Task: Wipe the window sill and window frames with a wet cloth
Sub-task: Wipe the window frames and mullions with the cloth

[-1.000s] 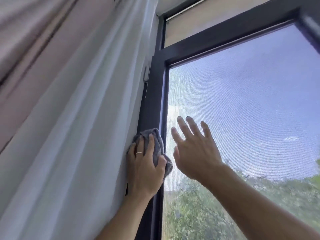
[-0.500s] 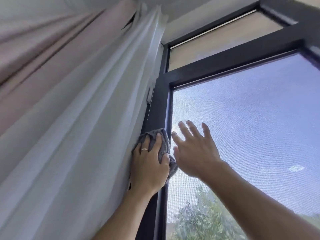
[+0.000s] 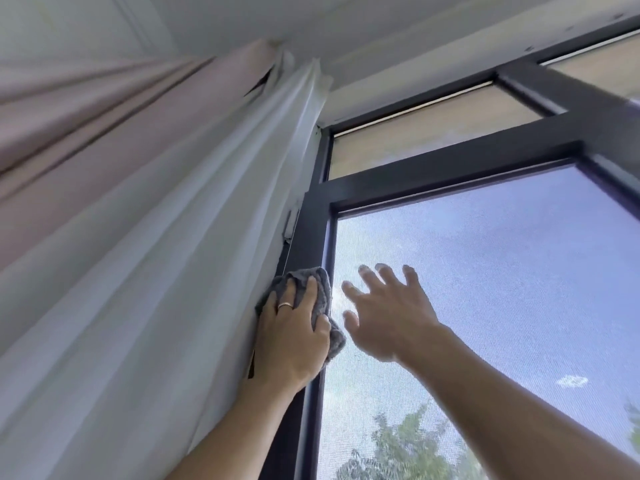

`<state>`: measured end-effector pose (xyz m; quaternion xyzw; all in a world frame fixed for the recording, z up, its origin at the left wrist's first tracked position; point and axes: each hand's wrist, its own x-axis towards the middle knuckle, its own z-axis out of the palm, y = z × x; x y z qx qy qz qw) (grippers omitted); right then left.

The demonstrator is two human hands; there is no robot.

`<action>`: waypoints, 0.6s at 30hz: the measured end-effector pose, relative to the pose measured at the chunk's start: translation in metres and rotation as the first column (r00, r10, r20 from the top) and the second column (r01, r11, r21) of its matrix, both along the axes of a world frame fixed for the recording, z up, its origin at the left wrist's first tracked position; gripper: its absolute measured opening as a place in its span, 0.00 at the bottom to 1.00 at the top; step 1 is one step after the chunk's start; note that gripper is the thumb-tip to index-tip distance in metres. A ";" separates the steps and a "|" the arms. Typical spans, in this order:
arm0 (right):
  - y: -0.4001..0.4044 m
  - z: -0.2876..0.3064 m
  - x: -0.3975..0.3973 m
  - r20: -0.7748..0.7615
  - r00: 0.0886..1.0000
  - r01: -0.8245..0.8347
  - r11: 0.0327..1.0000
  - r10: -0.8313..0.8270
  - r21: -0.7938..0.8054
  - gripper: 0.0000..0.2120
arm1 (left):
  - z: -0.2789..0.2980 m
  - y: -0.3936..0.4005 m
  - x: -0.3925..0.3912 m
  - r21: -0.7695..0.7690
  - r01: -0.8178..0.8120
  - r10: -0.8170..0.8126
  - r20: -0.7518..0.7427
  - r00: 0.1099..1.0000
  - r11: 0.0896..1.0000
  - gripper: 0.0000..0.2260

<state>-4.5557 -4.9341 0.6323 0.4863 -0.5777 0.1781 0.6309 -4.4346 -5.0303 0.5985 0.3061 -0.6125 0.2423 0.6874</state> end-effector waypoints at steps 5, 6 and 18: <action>0.000 0.021 -0.003 0.013 0.999 0.038 0.998 -0.038 -0.059 0.28 | 0.008 -0.010 0.006 -0.016 -0.007 0.007 0.035 0.999 1.000 0.28; -0.002 0.025 -0.002 0.019 0.999 0.043 0.998 -0.042 -0.051 0.28 | 0.026 -0.007 0.004 -0.009 0.004 -0.004 0.038 0.999 1.000 0.27; -0.006 0.080 0.004 0.127 0.986 0.116 0.992 -0.109 -0.044 0.29 | 0.073 -0.012 0.008 -0.050 0.093 -0.091 0.053 0.994 0.994 0.28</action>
